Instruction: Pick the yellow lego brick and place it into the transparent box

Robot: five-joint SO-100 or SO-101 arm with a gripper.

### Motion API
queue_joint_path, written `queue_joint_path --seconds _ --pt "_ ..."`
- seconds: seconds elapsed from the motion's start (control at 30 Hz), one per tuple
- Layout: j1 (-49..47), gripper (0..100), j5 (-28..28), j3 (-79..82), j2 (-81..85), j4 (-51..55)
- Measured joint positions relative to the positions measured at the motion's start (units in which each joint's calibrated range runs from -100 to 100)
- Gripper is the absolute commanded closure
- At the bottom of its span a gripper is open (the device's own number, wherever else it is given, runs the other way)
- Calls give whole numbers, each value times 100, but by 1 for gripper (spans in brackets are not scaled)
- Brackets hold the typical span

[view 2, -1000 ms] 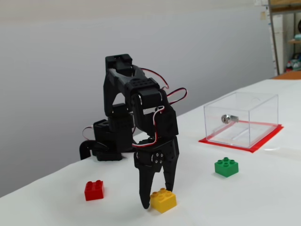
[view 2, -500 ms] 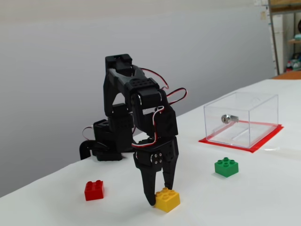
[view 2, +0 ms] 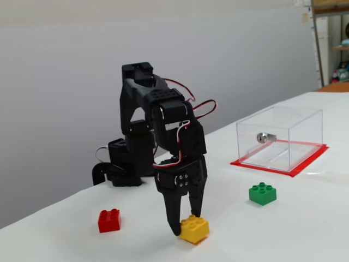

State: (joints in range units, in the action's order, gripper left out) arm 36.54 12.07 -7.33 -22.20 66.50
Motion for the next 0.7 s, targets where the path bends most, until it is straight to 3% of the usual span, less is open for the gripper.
queue_joint_path --seconds 0.7 --pt "-983 87 0 0 1987 231"
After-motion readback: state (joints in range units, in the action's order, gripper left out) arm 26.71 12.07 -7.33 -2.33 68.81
